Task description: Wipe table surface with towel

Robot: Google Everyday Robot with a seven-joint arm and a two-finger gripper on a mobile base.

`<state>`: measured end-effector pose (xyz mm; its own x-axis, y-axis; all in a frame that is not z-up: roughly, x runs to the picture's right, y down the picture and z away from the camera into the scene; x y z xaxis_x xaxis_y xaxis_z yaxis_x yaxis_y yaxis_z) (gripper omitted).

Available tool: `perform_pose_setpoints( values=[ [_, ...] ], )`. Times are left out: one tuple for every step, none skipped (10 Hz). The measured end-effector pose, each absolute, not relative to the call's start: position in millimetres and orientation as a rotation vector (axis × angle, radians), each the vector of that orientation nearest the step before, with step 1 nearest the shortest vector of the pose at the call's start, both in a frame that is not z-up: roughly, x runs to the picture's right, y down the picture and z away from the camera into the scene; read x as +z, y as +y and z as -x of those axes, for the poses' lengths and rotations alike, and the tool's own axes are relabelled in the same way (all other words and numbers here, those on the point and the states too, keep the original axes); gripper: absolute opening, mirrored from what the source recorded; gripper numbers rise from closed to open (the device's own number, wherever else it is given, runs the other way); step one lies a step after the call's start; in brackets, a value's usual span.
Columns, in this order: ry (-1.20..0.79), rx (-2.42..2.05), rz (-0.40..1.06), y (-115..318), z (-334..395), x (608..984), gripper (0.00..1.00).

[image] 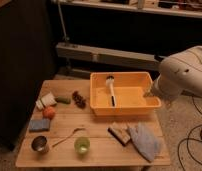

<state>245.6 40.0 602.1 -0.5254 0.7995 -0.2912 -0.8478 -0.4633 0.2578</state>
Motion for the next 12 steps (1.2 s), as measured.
perform_pose_setpoints(
  values=[
    [0.458, 2.077, 0.158, 40, -245, 603, 0.65],
    [0.456, 2.075, 0.16, 40, -244, 603, 0.65],
    [0.457, 2.075, 0.159, 40, -244, 603, 0.65],
    [0.462, 2.075, 0.158, 41, -246, 604, 0.65],
    [0.474, 2.07, 0.173, 44, -245, 609, 0.65],
    [0.5, 2.052, 0.218, 54, -242, 620, 0.65],
    [0.526, 2.047, 0.252, 65, -241, 628, 0.65],
    [0.553, 2.042, 0.282, 78, -241, 637, 0.65],
    [0.622, 2.033, 0.346, 114, -241, 657, 0.65],
    [0.658, 2.029, 0.378, 133, -242, 666, 0.65],
    [0.698, 2.026, 0.41, 155, -244, 674, 0.65],
    [0.757, 2.022, 0.458, 189, -250, 685, 0.65]
  ],
)
